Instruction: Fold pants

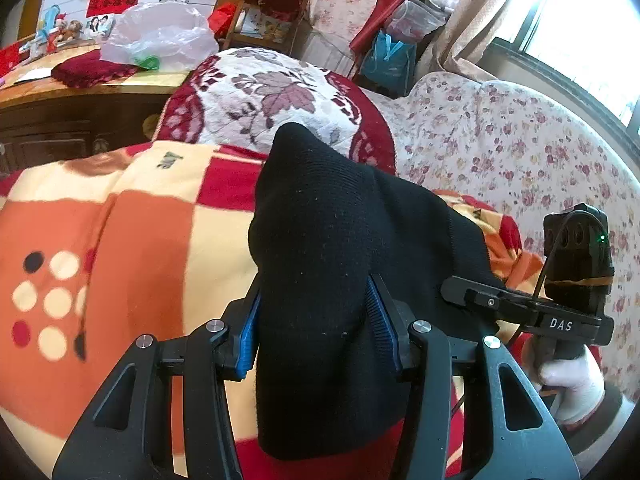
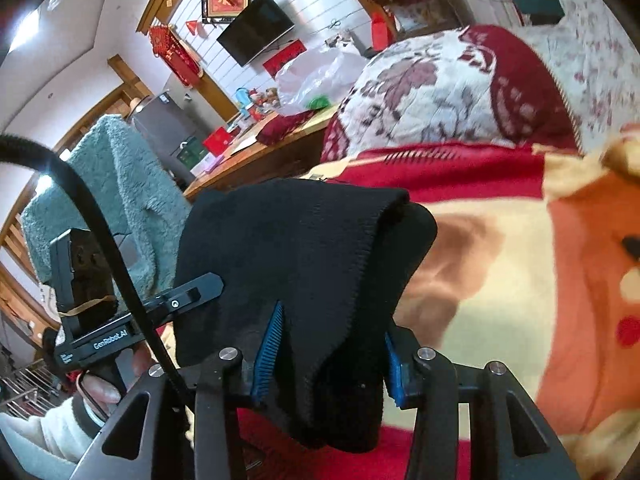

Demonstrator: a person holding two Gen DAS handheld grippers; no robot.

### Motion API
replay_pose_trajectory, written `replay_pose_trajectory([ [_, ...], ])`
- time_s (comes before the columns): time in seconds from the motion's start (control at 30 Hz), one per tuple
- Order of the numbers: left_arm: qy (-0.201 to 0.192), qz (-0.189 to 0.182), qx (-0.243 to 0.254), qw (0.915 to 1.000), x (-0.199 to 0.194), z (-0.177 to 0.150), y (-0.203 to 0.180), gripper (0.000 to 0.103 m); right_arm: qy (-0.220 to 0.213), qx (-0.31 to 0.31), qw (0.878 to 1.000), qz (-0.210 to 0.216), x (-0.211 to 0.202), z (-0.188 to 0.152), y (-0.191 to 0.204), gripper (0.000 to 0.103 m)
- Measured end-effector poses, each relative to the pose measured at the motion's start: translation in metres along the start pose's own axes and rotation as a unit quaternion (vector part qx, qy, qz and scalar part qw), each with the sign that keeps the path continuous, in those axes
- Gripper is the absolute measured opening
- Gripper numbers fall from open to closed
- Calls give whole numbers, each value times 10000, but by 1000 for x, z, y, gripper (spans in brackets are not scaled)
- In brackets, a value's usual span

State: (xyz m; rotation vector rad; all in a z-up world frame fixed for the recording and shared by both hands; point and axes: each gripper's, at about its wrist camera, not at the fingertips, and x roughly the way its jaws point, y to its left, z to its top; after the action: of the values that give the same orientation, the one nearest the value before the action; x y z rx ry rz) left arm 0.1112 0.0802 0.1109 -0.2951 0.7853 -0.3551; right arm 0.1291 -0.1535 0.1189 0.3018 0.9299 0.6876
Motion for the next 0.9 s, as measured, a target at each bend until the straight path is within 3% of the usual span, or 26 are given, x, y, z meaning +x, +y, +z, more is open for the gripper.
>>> replay_pose_trajectory([
  [0.27,319,33,-71,9995,40,-5,-10,48,86,241,9993,-280,8,14,-40,44],
  [0.37,553,432,-67,9975,60,-22,-7,48,334,423,9970,-563,27,5,-62,45],
  [0.43,500,633,-41,9967,65,-30,-3,51,611,694,9919,-873,42,-6,-76,53],
  [0.47,452,634,-82,9969,65,-32,-1,56,613,811,9910,-875,45,-10,-80,60],
  [0.5,424,636,-156,9970,63,-32,2,59,538,859,9914,-822,43,-12,-83,60],
  [0.57,482,652,-313,9962,63,-31,7,65,423,874,9915,-861,35,-15,-83,61],
  [0.8,435,1050,-467,9924,41,-32,0,65,266,612,9896,-1273,6,-18,-59,61],
  [0.9,294,1233,-396,9911,24,-37,-9,65,-43,450,9890,-1407,-15,-24,-40,61],
])
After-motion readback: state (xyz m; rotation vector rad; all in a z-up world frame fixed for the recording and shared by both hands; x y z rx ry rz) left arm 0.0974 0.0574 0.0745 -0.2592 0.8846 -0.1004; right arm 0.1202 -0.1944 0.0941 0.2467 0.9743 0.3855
